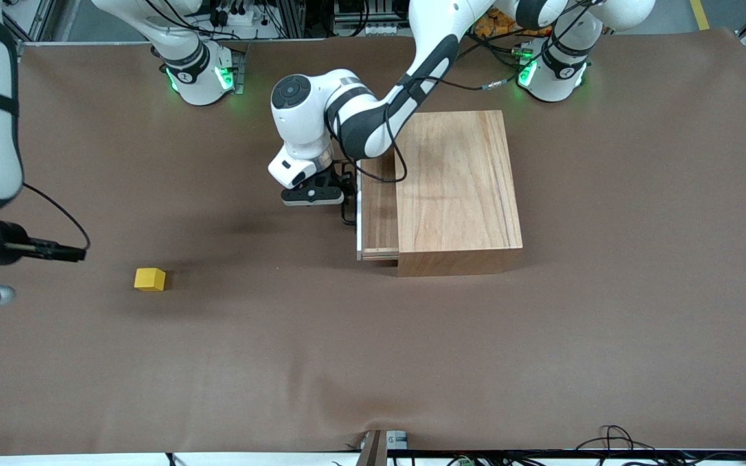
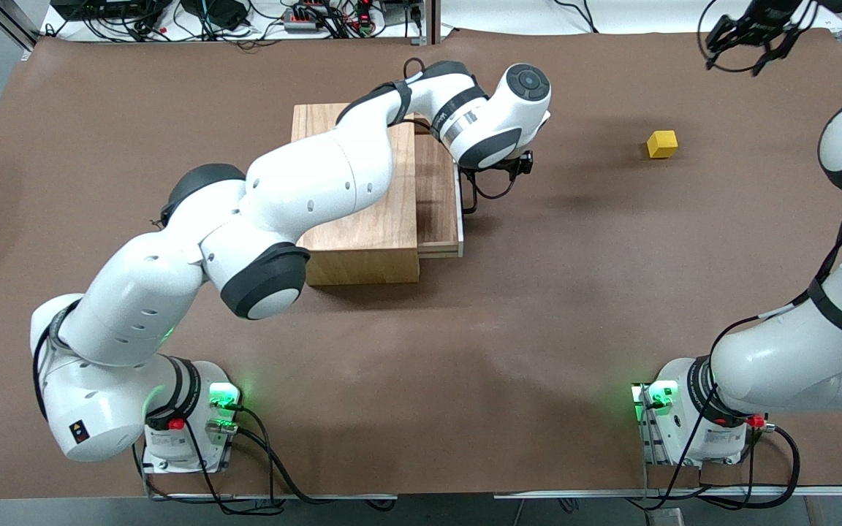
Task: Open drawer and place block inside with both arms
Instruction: 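Pull the drawer open with the left gripper while the right gripper reaches the cube, then lower the right gripper over the yellow cube and close on it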
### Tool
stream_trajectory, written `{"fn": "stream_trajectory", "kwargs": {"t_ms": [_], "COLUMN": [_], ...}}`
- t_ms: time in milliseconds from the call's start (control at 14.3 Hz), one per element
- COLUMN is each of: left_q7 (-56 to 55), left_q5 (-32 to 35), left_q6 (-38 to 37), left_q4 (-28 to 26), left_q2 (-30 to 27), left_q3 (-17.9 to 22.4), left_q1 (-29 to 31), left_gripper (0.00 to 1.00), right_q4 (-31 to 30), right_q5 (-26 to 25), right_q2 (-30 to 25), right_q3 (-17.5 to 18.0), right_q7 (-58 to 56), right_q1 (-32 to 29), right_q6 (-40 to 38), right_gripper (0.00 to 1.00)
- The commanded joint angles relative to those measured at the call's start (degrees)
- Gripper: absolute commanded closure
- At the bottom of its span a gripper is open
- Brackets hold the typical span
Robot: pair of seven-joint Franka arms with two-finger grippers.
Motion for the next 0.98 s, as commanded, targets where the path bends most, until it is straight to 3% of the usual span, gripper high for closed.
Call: {"fn": "stream_trajectory", "kwargs": {"t_ms": [0, 279, 419, 629, 908], "left_q7": [-5.7, -5.7, -6.0, -6.0, -5.8], "left_q5": [-4.0, -4.0, -4.0, -3.6, -3.1], "left_q6": [14.0, 17.2, 16.7, 8.8, -1.0], "left_q4": [2.1, 2.1, 1.9, 1.9, 1.9], "left_q2": [6.4, 6.7, 6.4, 5.2, 0.4], "left_q3": [-2.4, -2.6, -2.5, -1.9, -1.2], "left_q1": [-0.4, -0.7, -0.8, -0.8, -0.8], "left_gripper": [0.0, 0.0, 0.0, 0.0, 0.0], "right_q4": [-3.7, -13.5, -14.5, -17.0, -23.6], "right_q5": [3.6, 4.1, 4.1, 3.9, 4.0], "right_q2": [2.0, 4.7, 4.7, 4.7, 3.6], "right_q3": [0.5, 0.6, 0.5, 0.5, 0.5], "right_q7": [-0.5, -6.5, -6.8, -8.1, -13.2], "right_q1": [-1.2, 0.3, 1.5, 1.7, 2.5], "right_q6": [5.3, 19.1, 20.1, 22.9, 32.7], "right_gripper": [0.0, 0.0, 0.0, 0.0, 0.0]}}
